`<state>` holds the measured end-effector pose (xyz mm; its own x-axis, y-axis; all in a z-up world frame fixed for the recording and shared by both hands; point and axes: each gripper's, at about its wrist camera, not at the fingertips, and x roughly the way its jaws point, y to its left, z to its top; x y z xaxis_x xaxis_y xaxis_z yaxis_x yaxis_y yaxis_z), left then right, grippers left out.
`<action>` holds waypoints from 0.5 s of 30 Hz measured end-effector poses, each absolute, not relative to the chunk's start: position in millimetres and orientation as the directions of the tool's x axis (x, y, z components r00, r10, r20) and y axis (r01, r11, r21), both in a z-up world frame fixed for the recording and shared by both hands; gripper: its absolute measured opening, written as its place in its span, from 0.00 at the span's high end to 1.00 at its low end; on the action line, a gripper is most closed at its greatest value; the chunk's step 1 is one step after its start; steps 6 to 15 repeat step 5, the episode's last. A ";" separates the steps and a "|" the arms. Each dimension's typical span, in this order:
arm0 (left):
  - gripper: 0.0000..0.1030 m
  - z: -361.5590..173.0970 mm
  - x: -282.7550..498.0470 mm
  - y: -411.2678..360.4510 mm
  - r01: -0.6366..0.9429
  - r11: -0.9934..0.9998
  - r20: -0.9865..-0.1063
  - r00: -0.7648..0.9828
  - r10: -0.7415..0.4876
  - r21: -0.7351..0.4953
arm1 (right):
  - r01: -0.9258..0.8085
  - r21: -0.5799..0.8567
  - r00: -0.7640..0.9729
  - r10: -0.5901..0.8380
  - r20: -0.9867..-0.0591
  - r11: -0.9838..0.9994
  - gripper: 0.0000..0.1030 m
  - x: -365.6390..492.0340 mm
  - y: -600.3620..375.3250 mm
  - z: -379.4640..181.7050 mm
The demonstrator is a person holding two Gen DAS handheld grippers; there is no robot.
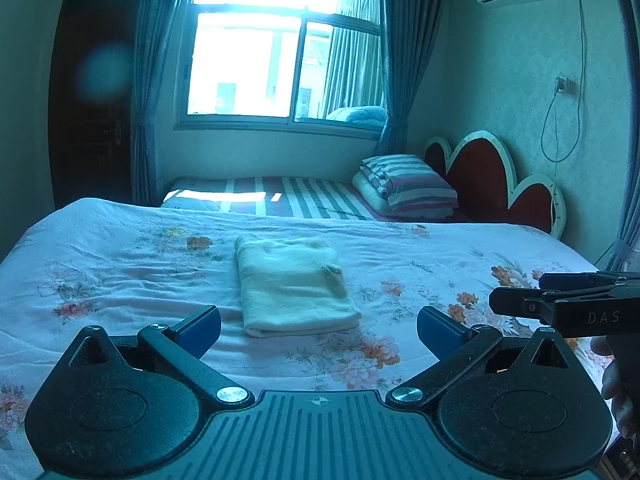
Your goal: Fold small clothes
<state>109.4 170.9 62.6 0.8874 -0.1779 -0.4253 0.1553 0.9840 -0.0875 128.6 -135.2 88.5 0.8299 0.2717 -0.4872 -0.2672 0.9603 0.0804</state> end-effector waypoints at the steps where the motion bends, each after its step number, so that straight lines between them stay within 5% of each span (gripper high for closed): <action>1: 0.00 62.9 109.7 169.8 0.158 0.983 -0.425 0.887 -0.181 -0.090 | -0.268 0.077 0.830 0.271 -0.488 0.960 0.00 128.8 -135.2 88.4; 15: 0.00 62.5 110.2 166.6 0.158 0.983 -0.423 0.888 -0.181 -0.089 | -0.270 0.074 0.829 0.271 -0.490 0.960 0.00 129.1 -135.2 88.3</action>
